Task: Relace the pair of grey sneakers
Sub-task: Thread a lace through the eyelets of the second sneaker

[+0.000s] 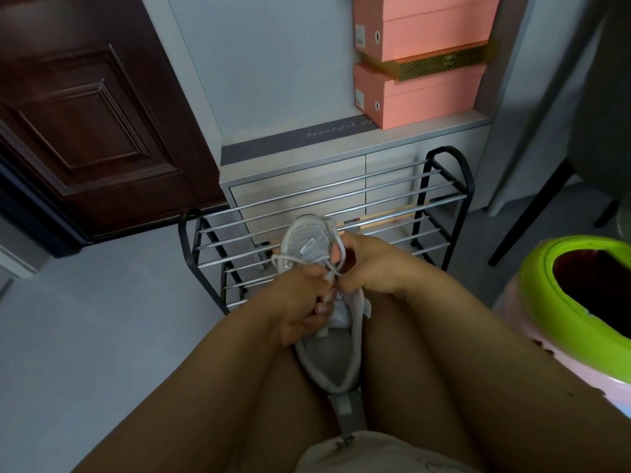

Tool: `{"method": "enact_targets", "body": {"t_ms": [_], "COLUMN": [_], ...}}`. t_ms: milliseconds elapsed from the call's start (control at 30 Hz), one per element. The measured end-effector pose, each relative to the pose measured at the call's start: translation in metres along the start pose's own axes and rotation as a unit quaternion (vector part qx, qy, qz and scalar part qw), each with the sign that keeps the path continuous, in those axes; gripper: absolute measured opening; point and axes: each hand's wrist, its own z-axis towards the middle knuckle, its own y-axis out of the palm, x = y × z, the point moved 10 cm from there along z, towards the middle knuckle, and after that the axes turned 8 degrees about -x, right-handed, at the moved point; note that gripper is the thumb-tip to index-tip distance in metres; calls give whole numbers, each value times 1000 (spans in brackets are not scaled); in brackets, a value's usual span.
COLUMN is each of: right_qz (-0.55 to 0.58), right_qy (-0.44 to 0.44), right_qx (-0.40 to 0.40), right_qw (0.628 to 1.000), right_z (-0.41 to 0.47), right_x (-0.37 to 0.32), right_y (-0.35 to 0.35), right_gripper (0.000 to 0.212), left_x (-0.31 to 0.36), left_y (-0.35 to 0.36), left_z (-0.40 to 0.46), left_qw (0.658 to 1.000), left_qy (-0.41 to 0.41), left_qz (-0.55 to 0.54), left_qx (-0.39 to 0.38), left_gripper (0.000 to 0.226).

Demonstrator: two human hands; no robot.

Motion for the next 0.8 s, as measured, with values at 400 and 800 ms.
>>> {"method": "enact_targets", "body": {"t_ms": [400, 800], "right_qz": [435, 246], "right_qy": [-39, -72], "right_qx": [65, 100], "right_qw": [897, 961], "right_z": [25, 69], "right_x": [-31, -76], "right_y": [-51, -58], "right_gripper": [12, 14], "left_x": [63, 84], "left_y": [14, 5], "left_z": [-55, -60], "left_qw": [967, 969], "left_qy": [205, 228], "left_qz": [-44, -3], "left_qx": [-146, -96], "left_gripper": [8, 12]}}
